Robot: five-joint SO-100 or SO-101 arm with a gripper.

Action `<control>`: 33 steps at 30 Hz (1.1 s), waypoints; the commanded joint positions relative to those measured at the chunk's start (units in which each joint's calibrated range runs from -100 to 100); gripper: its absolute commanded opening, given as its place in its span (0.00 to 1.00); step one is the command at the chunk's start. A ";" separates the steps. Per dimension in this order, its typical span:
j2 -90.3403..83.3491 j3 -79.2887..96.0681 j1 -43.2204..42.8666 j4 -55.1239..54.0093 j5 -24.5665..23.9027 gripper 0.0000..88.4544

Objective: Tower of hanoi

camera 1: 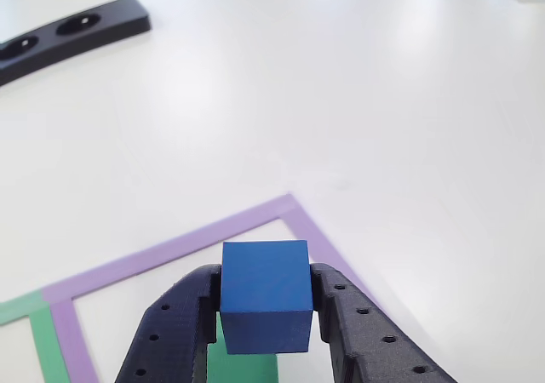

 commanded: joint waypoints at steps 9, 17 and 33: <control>3.68 -3.21 -1.87 -5.04 0.79 0.02; 4.88 -2.85 -1.87 -6.01 0.79 0.02; 8.17 -2.48 -2.55 -9.65 0.79 0.03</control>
